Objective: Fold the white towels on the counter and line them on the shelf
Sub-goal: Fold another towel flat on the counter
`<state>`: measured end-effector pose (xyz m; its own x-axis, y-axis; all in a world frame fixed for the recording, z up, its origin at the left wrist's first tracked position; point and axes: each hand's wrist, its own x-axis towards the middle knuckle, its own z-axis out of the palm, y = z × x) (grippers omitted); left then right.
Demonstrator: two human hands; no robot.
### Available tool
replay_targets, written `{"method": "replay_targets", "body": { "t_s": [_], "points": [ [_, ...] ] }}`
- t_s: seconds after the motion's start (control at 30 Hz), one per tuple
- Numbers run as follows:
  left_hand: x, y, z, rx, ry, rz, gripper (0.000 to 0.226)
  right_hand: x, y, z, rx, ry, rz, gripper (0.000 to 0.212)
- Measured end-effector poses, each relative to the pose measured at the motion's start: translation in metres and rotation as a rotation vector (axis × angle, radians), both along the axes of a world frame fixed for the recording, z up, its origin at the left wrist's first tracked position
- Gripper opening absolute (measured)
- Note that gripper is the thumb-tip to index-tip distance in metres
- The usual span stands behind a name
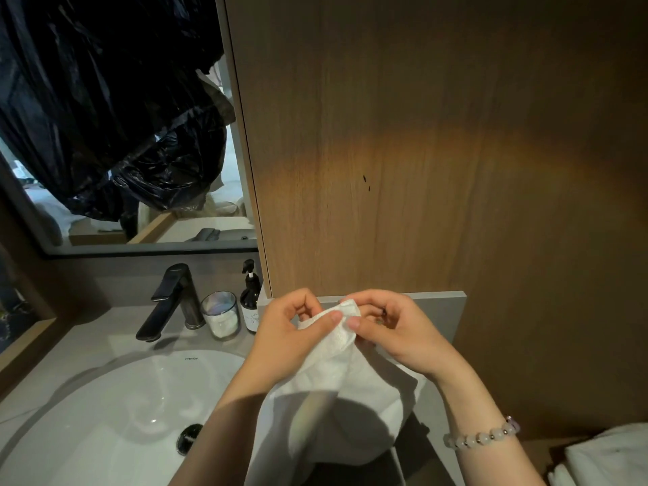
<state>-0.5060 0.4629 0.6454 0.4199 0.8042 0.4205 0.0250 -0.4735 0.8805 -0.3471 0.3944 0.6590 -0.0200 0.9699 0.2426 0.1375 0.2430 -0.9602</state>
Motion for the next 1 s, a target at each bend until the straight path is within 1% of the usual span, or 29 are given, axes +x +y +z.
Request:
{"method": "replay_targets", "body": {
  "t_s": [0.1, 0.17, 0.27, 0.37, 0.47, 0.53, 0.63, 0.7, 0.77, 0.83, 0.93, 1.0],
  "points": [
    [0.005, -0.004, -0.003, -0.008, -0.018, 0.056, 0.028, -0.001, 0.001, -0.003, -0.005, -0.131, -0.127, 0.014],
    [0.006, -0.006, -0.003, -0.005, -0.003, 0.064, 0.028, -0.004, 0.001, -0.003, -0.014, -0.176, -0.208, 0.011],
    [0.004, -0.006, -0.001, 0.01, 0.043, 0.022, 0.035, -0.006, -0.001, -0.002, -0.01, -0.122, -0.237, 0.012],
    [-0.002, -0.001, 0.001, 0.019, 0.15, -0.055, 0.038, -0.002, -0.002, 0.0, 0.015, -0.098, -0.242, 0.015],
    [-0.006, 0.004, 0.006, 0.08, 0.242, -0.038, 0.037, 0.002, -0.003, 0.007, -0.016, -0.105, -0.221, 0.017],
    [-0.004, 0.003, 0.012, 0.159, 0.246, 0.025, 0.036, 0.003, -0.003, 0.014, -0.039, -0.215, -0.239, 0.017],
    [0.008, 0.0, 0.025, 0.352, 0.261, 0.106, 0.027, 0.004, 0.004, 0.028, -0.057, -0.474, -0.338, 0.02],
    [0.015, 0.0, 0.033, 0.439, 0.25, 0.151, 0.027, 0.002, 0.011, 0.038, -0.029, -0.551, -0.413, 0.023],
    [0.019, 0.0, 0.041, 0.489, 0.226, 0.192, 0.028, 0.0, 0.015, 0.044, 0.001, -0.506, -0.46, 0.023],
    [0.02, -0.001, 0.047, 0.524, 0.215, 0.215, 0.028, -0.002, 0.016, 0.046, -0.012, -0.366, -0.438, 0.022],
    [0.02, -0.003, 0.049, 0.507, 0.209, 0.2, 0.026, -0.003, 0.011, 0.045, -0.018, -0.144, -0.277, 0.018],
    [0.02, -0.004, 0.047, 0.486, 0.223, 0.18, 0.026, 0.001, 0.008, 0.043, 0.019, -0.092, -0.206, 0.019]
  ]
}}
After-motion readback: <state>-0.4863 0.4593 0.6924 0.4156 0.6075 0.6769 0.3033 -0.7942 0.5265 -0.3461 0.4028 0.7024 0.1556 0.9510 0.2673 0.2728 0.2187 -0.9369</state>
